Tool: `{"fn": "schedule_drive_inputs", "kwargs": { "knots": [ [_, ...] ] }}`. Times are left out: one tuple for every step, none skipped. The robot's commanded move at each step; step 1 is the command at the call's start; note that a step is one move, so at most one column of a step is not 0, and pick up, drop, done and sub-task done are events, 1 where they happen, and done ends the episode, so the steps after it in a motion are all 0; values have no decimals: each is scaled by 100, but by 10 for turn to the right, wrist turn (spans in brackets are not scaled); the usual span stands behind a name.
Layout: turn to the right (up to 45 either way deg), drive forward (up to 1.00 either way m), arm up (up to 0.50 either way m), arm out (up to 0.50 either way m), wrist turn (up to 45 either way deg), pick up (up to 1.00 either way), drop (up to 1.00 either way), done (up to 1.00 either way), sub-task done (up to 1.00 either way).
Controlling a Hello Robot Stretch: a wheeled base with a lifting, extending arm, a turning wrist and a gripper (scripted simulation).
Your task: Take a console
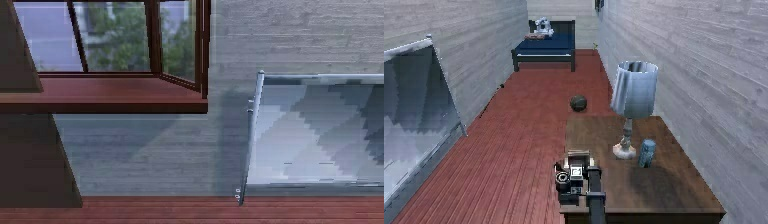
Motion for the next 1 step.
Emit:
{"fn": "schedule_drive_inputs", "kwargs": {
  "knots": [
    [0, 0, 0, 0, 0, 0, 0, 100, 0]
  ]
}}
